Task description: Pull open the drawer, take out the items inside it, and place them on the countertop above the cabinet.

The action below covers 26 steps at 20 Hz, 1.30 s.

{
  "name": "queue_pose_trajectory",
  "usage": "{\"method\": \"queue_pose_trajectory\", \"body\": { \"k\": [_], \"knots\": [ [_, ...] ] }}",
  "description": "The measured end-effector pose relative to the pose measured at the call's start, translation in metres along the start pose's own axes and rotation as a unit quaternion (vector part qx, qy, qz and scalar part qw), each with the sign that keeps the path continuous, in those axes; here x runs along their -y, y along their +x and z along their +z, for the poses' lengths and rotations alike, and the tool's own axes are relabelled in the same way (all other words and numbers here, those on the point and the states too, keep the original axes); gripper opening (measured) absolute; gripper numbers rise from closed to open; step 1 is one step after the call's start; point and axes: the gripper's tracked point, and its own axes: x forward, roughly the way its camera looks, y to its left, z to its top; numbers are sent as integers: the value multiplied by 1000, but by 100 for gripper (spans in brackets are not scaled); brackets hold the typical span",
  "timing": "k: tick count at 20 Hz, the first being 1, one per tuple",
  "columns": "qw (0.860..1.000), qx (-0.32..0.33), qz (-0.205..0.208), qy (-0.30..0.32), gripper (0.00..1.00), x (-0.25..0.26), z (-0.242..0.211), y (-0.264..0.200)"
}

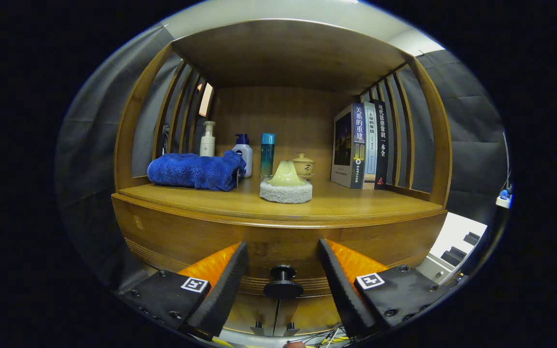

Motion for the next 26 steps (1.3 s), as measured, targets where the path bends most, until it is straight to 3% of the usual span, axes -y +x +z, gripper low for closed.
{"method": "queue_pose_trajectory", "body": {
  "k": [5,13,26],
  "knots": [
    [999,39,1,1,97,6,37,-19],
    [995,97,39,-6,98,9,114,-110],
    [991,96,97,-13,98,-7,140,-236]
  ]
}}
